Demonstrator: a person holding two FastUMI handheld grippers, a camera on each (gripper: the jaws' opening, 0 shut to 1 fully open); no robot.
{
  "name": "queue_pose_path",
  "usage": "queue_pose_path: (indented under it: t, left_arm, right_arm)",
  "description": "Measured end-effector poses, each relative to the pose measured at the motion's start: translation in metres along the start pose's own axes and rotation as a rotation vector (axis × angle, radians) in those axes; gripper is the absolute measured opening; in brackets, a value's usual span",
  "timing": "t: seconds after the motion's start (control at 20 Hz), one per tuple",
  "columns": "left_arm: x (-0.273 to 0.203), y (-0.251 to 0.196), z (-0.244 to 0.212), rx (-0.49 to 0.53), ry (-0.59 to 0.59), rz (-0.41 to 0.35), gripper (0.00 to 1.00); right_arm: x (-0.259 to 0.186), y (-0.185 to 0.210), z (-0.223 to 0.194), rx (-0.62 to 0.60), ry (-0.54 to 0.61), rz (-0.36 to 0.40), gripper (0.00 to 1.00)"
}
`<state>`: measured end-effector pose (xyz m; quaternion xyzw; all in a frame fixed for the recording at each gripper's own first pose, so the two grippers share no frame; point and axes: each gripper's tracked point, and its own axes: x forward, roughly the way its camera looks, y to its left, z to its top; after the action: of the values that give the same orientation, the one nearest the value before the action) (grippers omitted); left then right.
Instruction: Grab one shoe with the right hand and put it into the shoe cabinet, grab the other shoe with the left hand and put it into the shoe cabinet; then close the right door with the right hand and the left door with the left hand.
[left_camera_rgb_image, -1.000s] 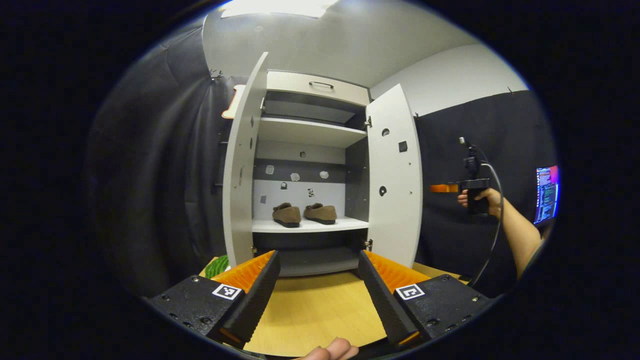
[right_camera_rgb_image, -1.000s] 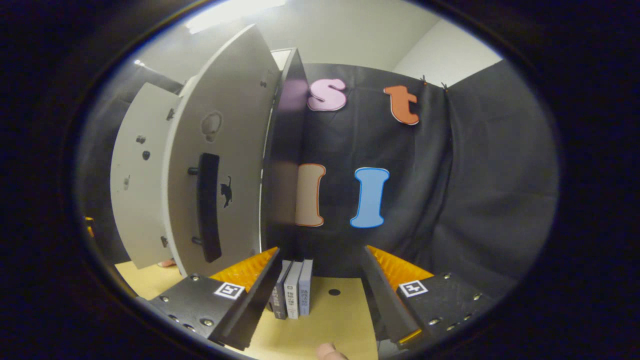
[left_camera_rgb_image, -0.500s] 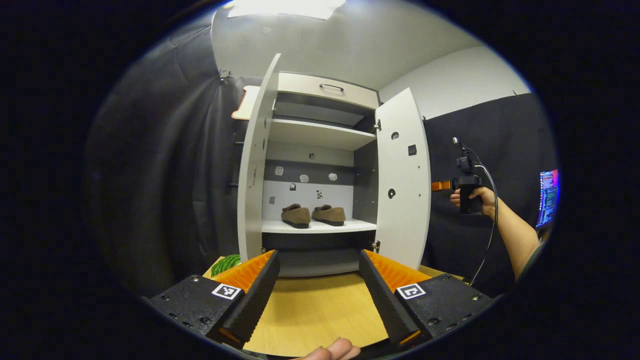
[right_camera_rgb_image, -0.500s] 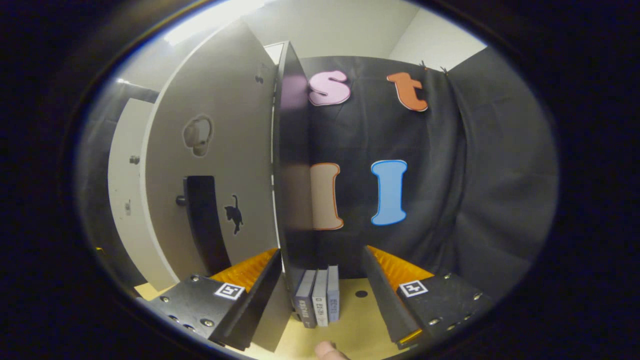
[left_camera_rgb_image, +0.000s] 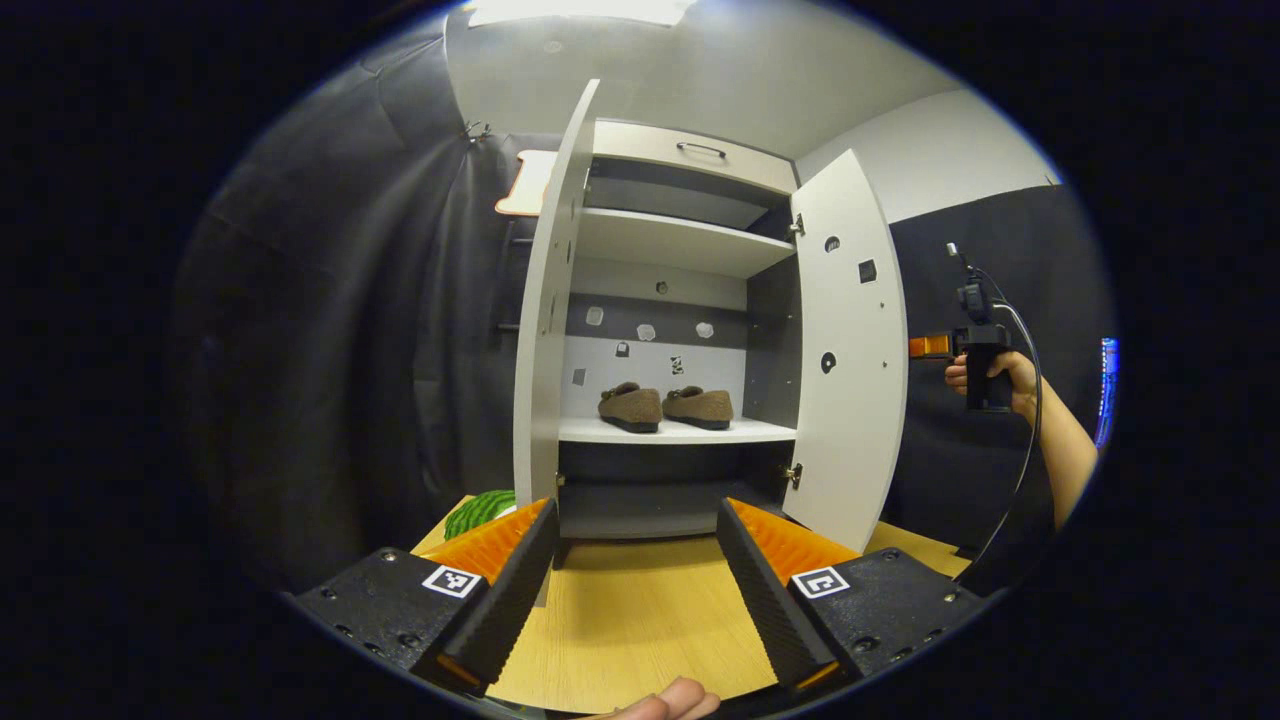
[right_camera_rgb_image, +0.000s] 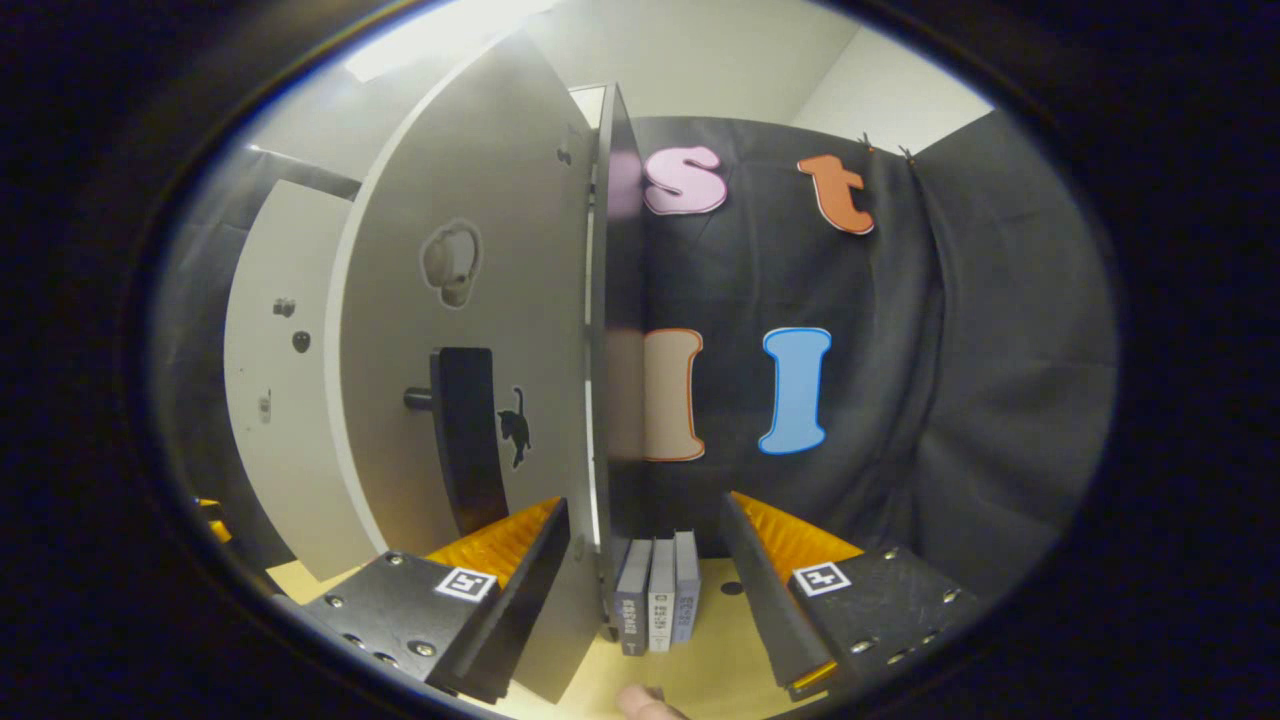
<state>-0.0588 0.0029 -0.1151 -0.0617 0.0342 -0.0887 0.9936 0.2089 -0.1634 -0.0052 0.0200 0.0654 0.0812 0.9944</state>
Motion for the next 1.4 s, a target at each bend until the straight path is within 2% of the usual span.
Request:
queue_pose_path:
  t: [0.15,0.25,0.3,0.35,0.45,0.5,0.55,0.75,0.8,0.85,1.0,1.05,1.15,1.2,1.4]
  left_arm:
    - [0.002,-0.001,0.002,-0.015,-0.019,-0.001,0.97]
    - [0.001,0.004,0.008,-0.003,-0.049,0.006,0.97]
    - [0.0,0.006,0.012,-0.001,-0.067,0.014,0.94]
    - [-0.002,0.006,0.015,0.006,-0.082,0.016,0.97]
    - [-0.005,0.009,0.019,0.022,-0.096,0.024,0.97]
    - [-0.006,0.01,0.021,0.029,-0.102,0.028,0.94]
    - [-0.007,0.009,0.023,0.035,-0.108,0.025,0.97]
    - [-0.011,0.005,0.025,0.042,-0.114,0.013,0.96]
    - [-0.011,0.004,0.027,0.039,-0.118,0.016,0.94]
    - [-0.009,0.004,0.027,0.038,-0.117,0.017,0.96]
    - [-0.004,0.003,0.025,0.04,-0.103,0.022,0.96]
    - [-0.003,0.002,0.023,0.04,-0.096,0.022,0.96]
    - [-0.004,0.002,0.025,0.04,-0.091,0.022,0.96]
    - [-0.007,0.003,0.027,0.043,-0.091,0.025,0.94]
    - [-0.006,0.017,0.032,0.055,-0.084,0.056,0.96]
  right_arm:
    - [0.004,0.027,-0.001,-0.008,0.004,0.029,0.92]
    - [0.004,0.04,0.0,-0.031,-0.003,0.018,0.89]
    - [0.004,0.044,0.002,-0.035,-0.008,0.007,0.89]
    - [0.004,0.047,0.001,-0.031,-0.013,-0.006,0.92]
    - [0.006,0.054,0.002,-0.032,-0.018,-0.015,0.89]
    - [0.006,0.055,0.003,-0.022,-0.021,-0.028,0.92]
    - [0.006,0.054,0.003,-0.015,-0.03,-0.043,0.9]
    - [0.005,0.059,0.005,-0.023,-0.051,-0.079,0.92]
    - [0.006,0.063,0.006,-0.025,-0.054,-0.082,0.92]
    - [0.007,0.068,0.004,-0.024,-0.055,-0.082,0.89]
    - [0.013,0.095,0.006,0.0,-0.074,-0.038,0.92]
    - [0.013,0.106,0.007,0.02,-0.087,-0.013,0.9]
    - [0.008,0.127,0.005,0.044,-0.102,0.04,0.93]
    - [0.003,0.128,0.003,0.046,-0.11,0.031,0.92]
    - [-0.014,0.136,-0.007,0.049,-0.127,0.038,0.94]
